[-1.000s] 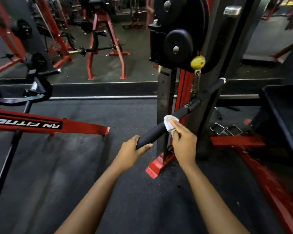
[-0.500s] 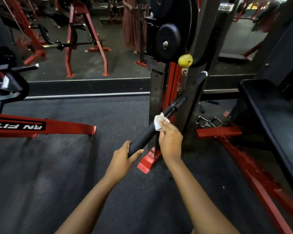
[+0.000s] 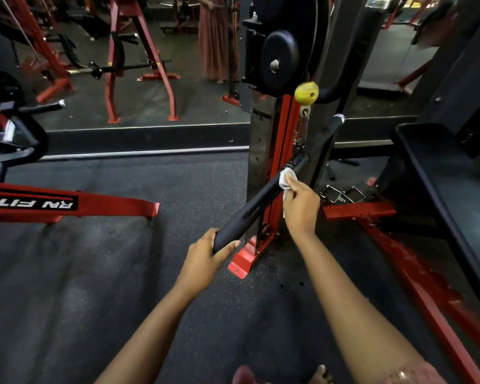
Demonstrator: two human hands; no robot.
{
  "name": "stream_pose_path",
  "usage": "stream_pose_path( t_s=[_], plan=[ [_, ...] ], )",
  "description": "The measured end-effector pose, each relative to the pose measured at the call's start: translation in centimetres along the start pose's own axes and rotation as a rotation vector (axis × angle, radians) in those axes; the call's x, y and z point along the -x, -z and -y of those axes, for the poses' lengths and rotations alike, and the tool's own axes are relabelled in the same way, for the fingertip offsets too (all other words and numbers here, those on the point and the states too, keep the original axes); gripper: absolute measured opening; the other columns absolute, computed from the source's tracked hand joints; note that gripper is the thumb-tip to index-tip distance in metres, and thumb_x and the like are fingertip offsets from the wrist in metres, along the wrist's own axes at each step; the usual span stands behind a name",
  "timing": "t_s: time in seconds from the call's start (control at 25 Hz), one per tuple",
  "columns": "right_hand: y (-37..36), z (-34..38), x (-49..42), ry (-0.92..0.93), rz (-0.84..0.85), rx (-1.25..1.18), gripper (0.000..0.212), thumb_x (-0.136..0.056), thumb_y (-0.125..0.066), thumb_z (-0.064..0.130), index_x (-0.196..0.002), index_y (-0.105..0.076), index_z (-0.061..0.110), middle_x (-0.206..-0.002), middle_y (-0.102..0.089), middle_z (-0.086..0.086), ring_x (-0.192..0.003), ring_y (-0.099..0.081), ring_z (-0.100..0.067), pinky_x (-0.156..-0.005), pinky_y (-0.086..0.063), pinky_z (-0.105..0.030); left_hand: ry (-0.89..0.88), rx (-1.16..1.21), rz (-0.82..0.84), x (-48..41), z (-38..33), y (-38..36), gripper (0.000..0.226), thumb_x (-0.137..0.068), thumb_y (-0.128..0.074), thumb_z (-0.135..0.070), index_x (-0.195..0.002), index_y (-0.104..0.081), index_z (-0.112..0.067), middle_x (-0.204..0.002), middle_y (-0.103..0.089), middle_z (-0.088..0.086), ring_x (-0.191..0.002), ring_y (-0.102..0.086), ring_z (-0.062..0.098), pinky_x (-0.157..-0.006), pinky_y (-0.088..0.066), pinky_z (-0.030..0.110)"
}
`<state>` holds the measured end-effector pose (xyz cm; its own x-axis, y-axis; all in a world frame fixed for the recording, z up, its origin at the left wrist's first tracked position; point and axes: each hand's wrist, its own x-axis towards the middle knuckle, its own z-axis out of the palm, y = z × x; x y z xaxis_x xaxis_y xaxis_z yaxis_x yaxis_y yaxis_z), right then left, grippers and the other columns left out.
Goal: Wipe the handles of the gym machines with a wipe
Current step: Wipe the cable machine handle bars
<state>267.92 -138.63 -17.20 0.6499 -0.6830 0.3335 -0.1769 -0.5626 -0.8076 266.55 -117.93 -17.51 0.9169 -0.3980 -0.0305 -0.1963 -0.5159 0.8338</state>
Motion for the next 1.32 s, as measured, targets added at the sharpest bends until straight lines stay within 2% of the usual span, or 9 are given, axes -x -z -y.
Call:
stream_pose_path(
  t_s=[0.28, 0.4, 0.48, 0.64, 0.76, 0.92, 1.04, 1.16, 1.32],
  plan=[
    [-0.4, 2.1, 10.4, 0.044, 0.050, -0.220, 0.035, -0.078, -0.059, -0.011, -0.109, -0.067, 0.004, -0.108, -0.068, -0.004, -0.093, -0.058, 0.004, -0.079, -0.041, 0.000, -0.002, 0.041, -0.026, 0.5, -0.1, -0.9, 0.029, -0.087, -0.060, -0.033, -0.112, -0.053, -0.020, -0.076, -0.060, -0.010, -0.062, -0.056, 0.003, -0.056, -0.043, 0.012],
    [0.3, 1.4, 7.3, -0.201, -0.045, -0.275, 0.030, -0.081, -0.058, -0.005, -0.106, -0.068, 0.007, -0.094, -0.072, -0.012, -0.074, -0.056, 0.000, -0.064, -0.038, -0.003, -0.104, 0.041, -0.090, 1.5, 0.3, -1.3, 0.044, -0.089, -0.057, -0.032, -0.131, -0.045, -0.026, -0.104, -0.066, -0.003, -0.082, -0.064, 0.011, -0.079, -0.050, 0.022],
    [-0.1, 0.5, 3.1, -0.422, -0.108, -0.343, 0.028, -0.085, -0.058, 0.004, -0.112, -0.066, 0.011, -0.104, -0.070, -0.010, -0.086, -0.061, -0.008, -0.078, -0.045, -0.015, -0.168, 0.018, -0.155, 2.3, 0.3, -1.4, 0.049, -0.088, -0.060, -0.030, -0.134, -0.046, -0.027, -0.111, -0.062, -0.008, -0.092, -0.062, 0.005, -0.087, -0.046, 0.016],
    [-2.0, 0.6, 0.3, -0.511, -0.109, -0.369, 0.034, -0.087, -0.052, 0.001, -0.119, -0.061, 0.012, -0.120, -0.064, -0.006, -0.113, -0.058, -0.021, -0.102, -0.042, -0.031, -0.229, 0.013, -0.187, 2.6, 0.0, -1.1, 0.051, -0.083, -0.067, -0.025, -0.129, -0.049, -0.030, -0.102, -0.052, -0.027, -0.092, -0.051, -0.020, -0.080, -0.035, -0.002],
    [-2.3, 1.7, 3.8, -0.487, -0.124, -0.407, 0.032, -0.087, -0.055, 0.001, -0.116, -0.062, 0.012, -0.115, -0.066, -0.007, -0.108, -0.060, -0.019, -0.094, -0.042, -0.020, -0.200, 0.035, -0.166, 2.2, 0.2, -0.8, 0.052, -0.082, -0.069, -0.024, -0.130, -0.049, -0.030, -0.099, -0.052, -0.027, -0.090, -0.050, -0.023, -0.079, -0.035, -0.003],
    [-2.3, 3.2, 10.4, -0.452, -0.103, -0.426, 0.031, -0.085, -0.057, 0.002, -0.110, -0.067, 0.017, -0.108, -0.069, -0.001, -0.102, -0.061, -0.012, -0.098, -0.043, -0.025, -0.175, 0.026, -0.146, 2.2, 0.5, -0.9, 0.054, -0.082, -0.068, -0.025, -0.131, -0.046, -0.032, -0.100, -0.052, -0.025, -0.092, -0.049, -0.024, -0.081, -0.035, -0.003],
    [-1.1, 4.2, 14.5, -0.418, 0.021, -0.525, 0.034, -0.084, -0.057, -0.003, -0.108, -0.066, 0.019, -0.101, -0.064, 0.011, -0.088, -0.058, 0.006, -0.081, -0.042, -0.002, -0.162, 0.070, -0.154, 2.2, 0.5, -0.8, 0.053, -0.081, -0.068, -0.022, -0.128, -0.047, -0.032, -0.108, -0.054, -0.021, -0.094, -0.051, -0.023, -0.081, -0.037, -0.002],
    [0.2, 2.8, 13.1, -0.390, -0.002, -0.547, 0.037, -0.083, -0.060, 0.000, -0.104, -0.066, 0.030, -0.096, -0.068, 0.010, -0.079, -0.055, 0.005, -0.076, -0.044, -0.011, -0.153, 0.092, -0.152, 2.6, 0.0, -0.7, 0.052, -0.081, -0.069, -0.022, -0.128, -0.049, -0.029, -0.107, -0.053, -0.026, -0.092, -0.049, -0.026, -0.079, -0.035, -0.004],
    [0.5, 1.3, 5.4, -0.408, -0.109, -0.423, 0.033, -0.085, -0.054, -0.002, -0.109, -0.068, 0.015, -0.111, -0.068, -0.004, -0.102, -0.061, -0.009, -0.084, -0.042, -0.011, -0.140, 0.112, -0.147, 2.9, -0.4, -1.3, 0.053, -0.080, -0.070, -0.023, -0.129, -0.052, -0.025, -0.107, -0.054, -0.023, -0.092, -0.049, -0.026, -0.080, -0.034, -0.004]
  ],
)
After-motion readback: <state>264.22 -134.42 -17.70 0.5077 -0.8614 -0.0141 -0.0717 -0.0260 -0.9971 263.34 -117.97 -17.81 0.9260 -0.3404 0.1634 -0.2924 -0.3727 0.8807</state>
